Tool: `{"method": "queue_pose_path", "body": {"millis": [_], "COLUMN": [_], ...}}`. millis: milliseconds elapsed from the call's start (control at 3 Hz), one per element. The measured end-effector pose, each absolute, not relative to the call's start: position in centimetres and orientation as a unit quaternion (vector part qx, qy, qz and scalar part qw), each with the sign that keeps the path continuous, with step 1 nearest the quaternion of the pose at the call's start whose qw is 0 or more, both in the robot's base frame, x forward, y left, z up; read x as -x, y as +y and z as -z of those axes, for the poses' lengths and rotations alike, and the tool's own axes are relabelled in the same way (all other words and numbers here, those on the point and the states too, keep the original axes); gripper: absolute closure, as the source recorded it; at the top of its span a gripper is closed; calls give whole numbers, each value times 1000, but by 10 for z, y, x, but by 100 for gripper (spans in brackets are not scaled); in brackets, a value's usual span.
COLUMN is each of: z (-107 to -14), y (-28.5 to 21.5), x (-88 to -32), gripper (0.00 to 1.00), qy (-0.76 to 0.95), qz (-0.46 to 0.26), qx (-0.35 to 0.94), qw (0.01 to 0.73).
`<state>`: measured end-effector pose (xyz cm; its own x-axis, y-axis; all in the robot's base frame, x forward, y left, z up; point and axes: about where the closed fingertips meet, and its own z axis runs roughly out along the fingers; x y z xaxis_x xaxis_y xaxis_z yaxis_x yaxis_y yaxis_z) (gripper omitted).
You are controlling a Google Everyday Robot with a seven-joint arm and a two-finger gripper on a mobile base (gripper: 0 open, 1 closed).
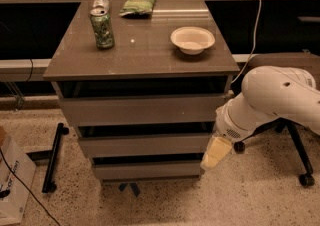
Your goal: Open bottom drawer
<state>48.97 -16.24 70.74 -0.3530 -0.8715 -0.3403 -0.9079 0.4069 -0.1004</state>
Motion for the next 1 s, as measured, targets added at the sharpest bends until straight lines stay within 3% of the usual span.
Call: {"method": "queue_pose_path", "body": {"millis": [333,1000], "z": [-692,-601], "y": [-155,-134], "x": [-488,-489], "gripper": [0,0], "qy": [819,824], "qz": [-46,-105], "qx": [551,533], "qw": [157,160]}}
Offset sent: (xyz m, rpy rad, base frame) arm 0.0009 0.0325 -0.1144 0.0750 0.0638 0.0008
